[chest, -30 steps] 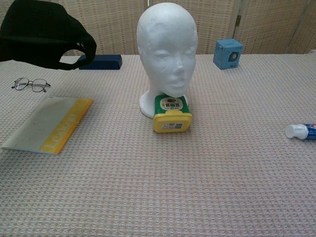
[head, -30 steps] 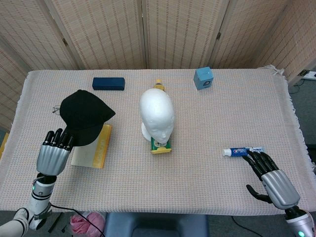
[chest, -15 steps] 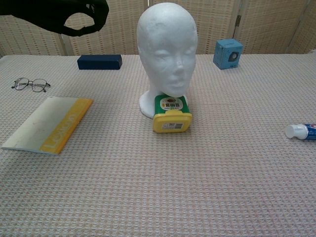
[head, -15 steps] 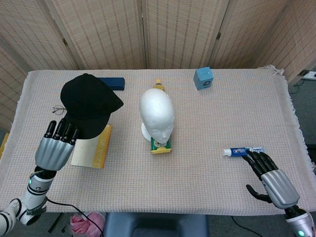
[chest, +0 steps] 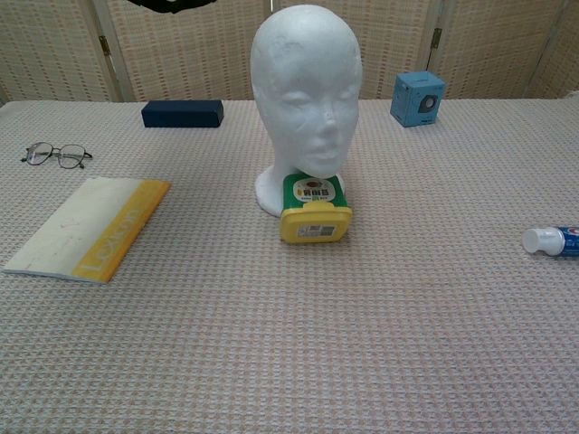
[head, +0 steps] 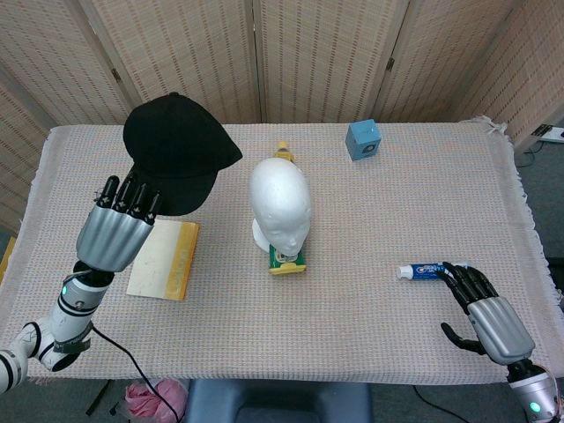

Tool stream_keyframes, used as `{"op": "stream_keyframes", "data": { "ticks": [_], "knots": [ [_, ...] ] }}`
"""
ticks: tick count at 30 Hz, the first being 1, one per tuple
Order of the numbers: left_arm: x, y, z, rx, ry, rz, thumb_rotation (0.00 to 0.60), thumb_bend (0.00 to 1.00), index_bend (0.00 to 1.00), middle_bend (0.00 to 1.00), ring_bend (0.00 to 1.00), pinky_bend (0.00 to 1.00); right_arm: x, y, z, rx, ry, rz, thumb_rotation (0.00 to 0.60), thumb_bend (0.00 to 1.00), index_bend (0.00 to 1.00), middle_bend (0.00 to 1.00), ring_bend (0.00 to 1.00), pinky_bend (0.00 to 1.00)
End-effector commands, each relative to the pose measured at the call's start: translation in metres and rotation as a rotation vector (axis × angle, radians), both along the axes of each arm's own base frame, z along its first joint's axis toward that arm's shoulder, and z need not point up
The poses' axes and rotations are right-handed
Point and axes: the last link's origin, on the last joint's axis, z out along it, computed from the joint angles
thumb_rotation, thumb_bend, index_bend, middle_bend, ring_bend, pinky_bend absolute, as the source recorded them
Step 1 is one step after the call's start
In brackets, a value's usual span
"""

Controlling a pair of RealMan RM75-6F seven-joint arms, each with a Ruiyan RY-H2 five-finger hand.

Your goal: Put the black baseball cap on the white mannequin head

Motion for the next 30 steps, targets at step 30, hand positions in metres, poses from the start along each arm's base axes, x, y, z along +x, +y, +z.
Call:
{"op": "stream_keyframes", "data": {
  "ticks": [30],
  "knots": [
    [0.115, -0.001, -0.087, -0.091, 0.074, -0.044, 0.600, 0.38, 0.62, 0.71, 0.47, 0.60, -0.005, 0.004, 0.032, -0.051, -0.082, 0.022, 0.600, 0.30, 0.00, 0.00, 0.00, 0.00]
  ]
}}
